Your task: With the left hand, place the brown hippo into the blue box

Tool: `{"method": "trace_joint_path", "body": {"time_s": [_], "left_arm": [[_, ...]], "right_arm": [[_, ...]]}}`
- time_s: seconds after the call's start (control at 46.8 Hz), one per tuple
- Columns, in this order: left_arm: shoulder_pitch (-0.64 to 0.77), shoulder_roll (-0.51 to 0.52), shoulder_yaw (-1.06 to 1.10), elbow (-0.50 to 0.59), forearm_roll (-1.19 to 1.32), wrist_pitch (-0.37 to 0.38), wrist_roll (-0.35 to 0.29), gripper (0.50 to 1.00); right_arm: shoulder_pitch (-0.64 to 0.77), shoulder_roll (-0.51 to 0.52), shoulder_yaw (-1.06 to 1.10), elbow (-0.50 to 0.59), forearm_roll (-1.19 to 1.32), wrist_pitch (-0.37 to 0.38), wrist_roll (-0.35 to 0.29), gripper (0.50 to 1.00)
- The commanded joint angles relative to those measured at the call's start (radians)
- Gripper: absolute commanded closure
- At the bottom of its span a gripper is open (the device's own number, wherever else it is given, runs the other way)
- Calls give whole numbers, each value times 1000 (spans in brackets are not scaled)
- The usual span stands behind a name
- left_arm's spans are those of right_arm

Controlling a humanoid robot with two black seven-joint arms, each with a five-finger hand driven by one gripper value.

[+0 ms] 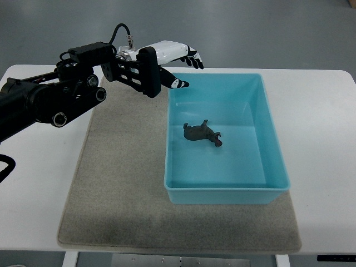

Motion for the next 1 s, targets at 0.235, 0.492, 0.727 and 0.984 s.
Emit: {"method": "trace_joint_path", "body": {"time_s": [0.235, 0.492, 0.727, 0.984], "left_arm": [[5, 2, 2, 96, -100, 41, 0, 684], [6, 2, 5, 145, -292, 52, 2, 512], [11, 0, 11, 185, -487, 73, 2, 506], [15, -9, 10, 249, -775, 78, 17, 506]], "right_arm": [[0, 0, 0, 0, 0, 0, 1, 564], [0, 0, 0, 0, 0, 0, 1, 564], [0, 0, 0, 0, 0, 0, 1, 564], [0, 0, 0, 0, 0, 0, 1, 564]]}}
